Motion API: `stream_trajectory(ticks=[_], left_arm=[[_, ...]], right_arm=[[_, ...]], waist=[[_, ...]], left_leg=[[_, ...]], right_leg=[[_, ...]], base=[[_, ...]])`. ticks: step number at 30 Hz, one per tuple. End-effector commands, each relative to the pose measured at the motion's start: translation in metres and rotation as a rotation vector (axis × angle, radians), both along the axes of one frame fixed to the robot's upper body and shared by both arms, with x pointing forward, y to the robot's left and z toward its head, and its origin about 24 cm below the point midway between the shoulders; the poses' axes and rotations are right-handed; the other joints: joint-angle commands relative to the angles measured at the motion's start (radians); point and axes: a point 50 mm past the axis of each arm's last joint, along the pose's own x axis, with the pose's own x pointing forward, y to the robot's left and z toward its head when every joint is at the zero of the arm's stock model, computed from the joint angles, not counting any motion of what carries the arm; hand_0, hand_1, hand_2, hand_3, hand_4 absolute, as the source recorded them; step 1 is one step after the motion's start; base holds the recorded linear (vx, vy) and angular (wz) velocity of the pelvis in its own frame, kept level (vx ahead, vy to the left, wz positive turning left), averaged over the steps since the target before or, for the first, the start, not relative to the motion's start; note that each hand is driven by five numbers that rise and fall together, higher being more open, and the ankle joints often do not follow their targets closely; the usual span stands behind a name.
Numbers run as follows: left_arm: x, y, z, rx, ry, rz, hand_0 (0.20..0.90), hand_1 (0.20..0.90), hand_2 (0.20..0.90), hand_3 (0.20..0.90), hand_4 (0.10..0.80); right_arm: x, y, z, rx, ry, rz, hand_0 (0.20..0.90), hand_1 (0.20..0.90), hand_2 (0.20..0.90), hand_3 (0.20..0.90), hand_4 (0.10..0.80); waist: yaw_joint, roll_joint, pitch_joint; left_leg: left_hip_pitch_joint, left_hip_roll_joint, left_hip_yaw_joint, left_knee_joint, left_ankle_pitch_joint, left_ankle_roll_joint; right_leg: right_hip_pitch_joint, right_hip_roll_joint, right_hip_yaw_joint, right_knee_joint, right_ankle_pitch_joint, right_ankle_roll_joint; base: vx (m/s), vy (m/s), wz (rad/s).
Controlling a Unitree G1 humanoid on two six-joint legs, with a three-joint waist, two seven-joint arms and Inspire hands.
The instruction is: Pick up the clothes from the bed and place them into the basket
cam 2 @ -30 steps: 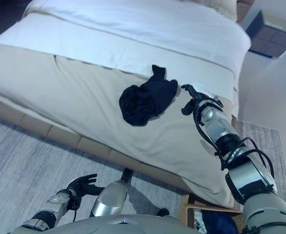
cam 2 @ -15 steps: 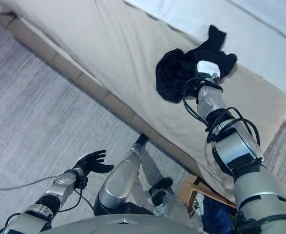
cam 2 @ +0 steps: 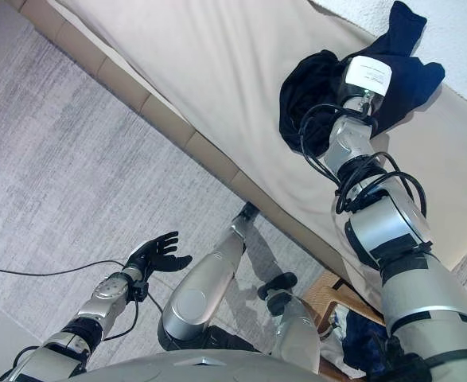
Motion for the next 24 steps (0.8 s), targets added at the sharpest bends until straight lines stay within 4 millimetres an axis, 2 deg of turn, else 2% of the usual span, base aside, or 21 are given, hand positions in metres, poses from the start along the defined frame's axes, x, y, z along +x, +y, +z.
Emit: stream_trajectory(ticks=[1,10,14,15,16,17,20,24], left_arm=[[-0.025,0.007,-0.010,-0.016,0.039,-0.009,0.900,0.900,0.900,0.900,0.800],[-0.017,-0.001,-0.001,-0.069,-0.034,-0.033,0.900,0.900,0.900,0.900,0.800],[-0.019,-0.001,0.000,-0.085,-0.048,-0.029,0.900,0.900,0.900,0.900,0.800],[-0.019,0.000,0.000,-0.090,-0.051,-0.028,0.900,0.900,0.900,0.900,0.800],[-0.020,0.000,0.000,-0.096,-0.055,-0.025,0.900,0.900,0.900,0.900,0.800],[-0.020,0.000,0.000,-0.101,-0.057,-0.024,0.900,0.900,0.900,0.900,0.800],[-0.025,0.001,-0.001,-0.118,-0.058,-0.011,0.900,0.900,0.900,0.900,0.800],[-0.036,0.003,-0.008,-0.128,-0.042,0.041,0.900,0.900,0.900,0.900,0.800]], right_arm=[[-0.003,-0.021,0.046,-0.086,-0.103,-0.070,0.900,0.900,0.900,0.900,0.800],[0.000,-0.016,0.065,-0.144,-0.054,-0.050,0.900,0.900,0.900,0.900,0.800],[0.003,-0.006,0.077,-0.186,-0.088,0.008,0.900,0.900,0.900,0.900,0.800],[0.004,-0.002,0.081,-0.193,-0.110,0.030,0.740,0.740,0.740,0.713,0.613],[0.004,0.002,0.084,-0.194,-0.142,0.051,0.356,0.356,0.356,0.266,0.166],[0.005,0.006,0.089,-0.188,-0.179,0.073,0.300,0.300,0.300,0.200,0.100],[0.004,0.025,0.103,-0.121,-0.360,0.173,0.300,0.300,0.300,0.200,0.100],[-0.004,0.062,0.125,0.021,-0.654,0.384,0.300,0.300,0.300,0.200,0.100]], waist=[[0.028,0.045,-0.005],[0.043,0.063,-0.005],[0.050,0.070,-0.005],[0.051,0.073,-0.005],[0.053,0.075,-0.005],[0.053,0.079,-0.005],[0.050,0.084,-0.005],[0.032,0.072,-0.005]], left_leg=[[0.036,0.019,0.089,0.005,-0.116,0.088],[-0.062,0.011,0.096,0.041,-0.106,0.089],[-0.114,0.007,0.096,0.079,-0.110,0.090],[-0.127,0.005,0.096,0.087,-0.110,0.090],[-0.142,0.005,0.097,0.096,-0.111,0.090],[-0.155,0.005,0.097,0.106,-0.112,0.090],[-0.188,0.009,0.104,0.140,-0.122,0.088],[-0.202,0.028,0.119,0.180,-0.148,0.088]], right_leg=[[-0.121,-0.016,0.001,0.174,0.098,-0.058],[-0.216,-0.034,-0.009,0.270,0.087,-0.049],[-0.266,-0.034,-0.013,0.324,0.073,-0.049],[-0.280,-0.034,-0.016,0.336,0.069,-0.049],[-0.292,-0.032,-0.018,0.344,0.063,-0.050],[-0.303,-0.033,-0.018,0.353,0.057,-0.051],[-0.335,-0.031,-0.021,0.364,0.045,-0.051],[-0.347,-0.033,-0.009,0.352,0.050,-0.043]], base=[[0.026,-0.008,0.07],[0.003,0.001,0.02],[-0.007,0.009,-0.02],[0.000,0.000,0.00],[-0.029,0.007,0.03],[-0.039,0.007,0.01],[-0.048,0.018,-0.05],[-0.038,0.029,-0.19]])
